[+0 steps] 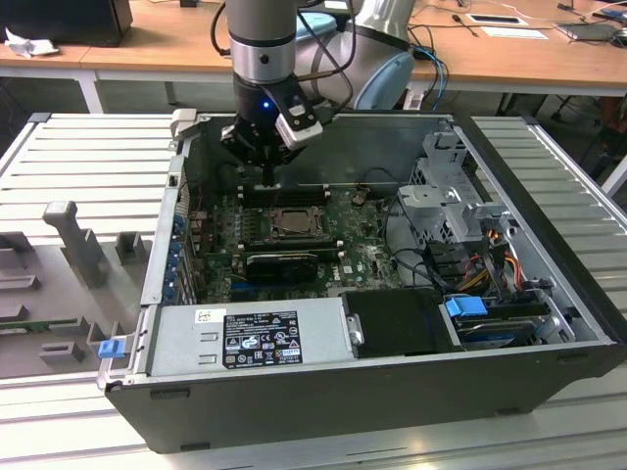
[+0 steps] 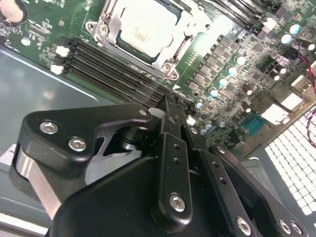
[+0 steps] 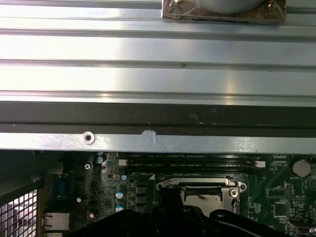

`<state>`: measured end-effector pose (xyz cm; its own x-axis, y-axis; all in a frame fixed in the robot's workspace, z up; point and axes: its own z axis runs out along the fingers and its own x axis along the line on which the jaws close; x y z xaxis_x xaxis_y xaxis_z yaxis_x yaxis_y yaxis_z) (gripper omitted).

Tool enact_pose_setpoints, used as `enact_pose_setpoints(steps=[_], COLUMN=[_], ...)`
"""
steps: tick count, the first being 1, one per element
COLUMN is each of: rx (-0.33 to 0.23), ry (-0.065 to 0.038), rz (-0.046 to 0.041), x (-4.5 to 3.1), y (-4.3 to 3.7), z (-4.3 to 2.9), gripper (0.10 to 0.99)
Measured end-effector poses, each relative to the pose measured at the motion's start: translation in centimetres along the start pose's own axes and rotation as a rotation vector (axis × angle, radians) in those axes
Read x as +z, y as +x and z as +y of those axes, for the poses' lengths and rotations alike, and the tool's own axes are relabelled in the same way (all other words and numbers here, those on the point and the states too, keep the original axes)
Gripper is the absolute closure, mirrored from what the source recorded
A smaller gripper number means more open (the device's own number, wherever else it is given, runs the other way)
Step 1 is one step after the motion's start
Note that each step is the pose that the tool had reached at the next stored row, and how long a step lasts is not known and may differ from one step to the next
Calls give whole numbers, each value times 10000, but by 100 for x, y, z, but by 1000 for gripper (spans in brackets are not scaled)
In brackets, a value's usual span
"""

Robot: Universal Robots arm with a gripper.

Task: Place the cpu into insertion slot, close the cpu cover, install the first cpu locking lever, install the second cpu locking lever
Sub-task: 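Install the first cpu locking lever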

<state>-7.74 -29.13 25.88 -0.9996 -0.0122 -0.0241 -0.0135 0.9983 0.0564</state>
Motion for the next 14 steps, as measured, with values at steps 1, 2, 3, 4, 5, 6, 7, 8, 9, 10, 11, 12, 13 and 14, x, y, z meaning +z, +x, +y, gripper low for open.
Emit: enact_pose_setpoints(steps=[1,2,3,4,5,6,7,8,9,10,11,12,13,14], rx=[-1,-1,0,0,1,0,1,0,0,-1,0,-1,1,1], ry=[0,0,0,0,0,0,0,0,-1,-1,0,0,1,2], rz=[0,0,0,0,0,0,1,0,-1,-1,0,1,1,1], x=[1,1,2,3,4,5,6,8,10,11,13,15,15,17], y=[-10,-22,-31,-42,-51,-61,-71,-84,-93,-101,-113,-117,-118,-118], z=[0,0,0,-1,-1,-1,-1,-2,-2,-2,-2,-3,-3,-4], gripper=[980,980,980,980,980,980,980,980,980,980,980,980,980,980])
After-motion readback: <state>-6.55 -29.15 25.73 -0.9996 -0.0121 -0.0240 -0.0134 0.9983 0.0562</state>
